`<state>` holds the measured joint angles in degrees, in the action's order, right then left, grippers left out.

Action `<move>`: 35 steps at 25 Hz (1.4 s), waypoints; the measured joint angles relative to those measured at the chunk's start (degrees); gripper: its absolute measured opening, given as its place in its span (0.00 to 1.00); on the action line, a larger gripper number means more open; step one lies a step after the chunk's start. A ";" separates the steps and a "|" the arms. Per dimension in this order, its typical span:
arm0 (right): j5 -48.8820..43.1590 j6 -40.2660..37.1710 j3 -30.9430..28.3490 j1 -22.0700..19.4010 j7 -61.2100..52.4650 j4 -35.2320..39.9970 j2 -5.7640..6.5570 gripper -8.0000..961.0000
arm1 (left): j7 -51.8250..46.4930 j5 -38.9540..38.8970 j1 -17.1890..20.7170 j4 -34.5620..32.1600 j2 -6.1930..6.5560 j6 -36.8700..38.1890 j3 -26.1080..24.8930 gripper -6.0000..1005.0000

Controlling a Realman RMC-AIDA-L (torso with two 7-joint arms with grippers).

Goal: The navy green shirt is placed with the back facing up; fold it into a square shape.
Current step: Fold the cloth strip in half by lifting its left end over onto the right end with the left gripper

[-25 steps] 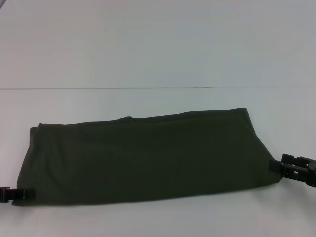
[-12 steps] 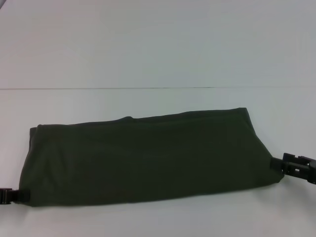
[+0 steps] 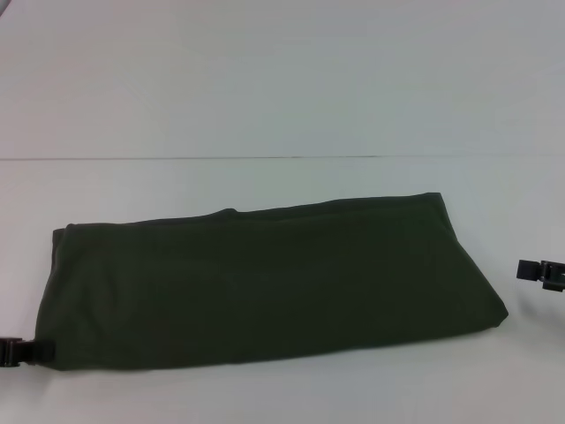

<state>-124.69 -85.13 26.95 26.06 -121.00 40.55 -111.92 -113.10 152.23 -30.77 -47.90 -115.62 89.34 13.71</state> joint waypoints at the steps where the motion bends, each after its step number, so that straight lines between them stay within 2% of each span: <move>1: -1.49 0.45 0.00 0.65 -0.92 0.22 0.04 0.95 | 0.00 0.00 0.01 0.00 0.01 0.03 0.00 0.01; 4: -5.95 2.70 0.23 2.94 -1.95 -0.15 -0.33 0.95 | 0.00 -0.08 0.01 -0.01 0.02 0.05 0.00 0.01; 10: -9.75 7.60 2.85 5.39 -2.14 -1.06 -2.35 0.93 | 0.00 -0.35 -0.05 0.00 0.05 0.14 0.00 0.01; 33: -9.96 12.02 7.90 7.14 -3.55 -4.99 -2.48 0.89 | -0.22 -0.54 -0.48 0.00 0.23 0.93 -0.17 0.01; 35: -9.97 12.16 8.90 7.15 -3.63 -4.95 -2.49 0.83 | -0.27 -0.54 -0.58 -0.01 0.24 0.93 -0.14 0.01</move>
<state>-134.66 -72.97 35.85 33.21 -124.64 35.60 -114.41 -113.37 151.70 -31.34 -47.90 -115.39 90.27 13.57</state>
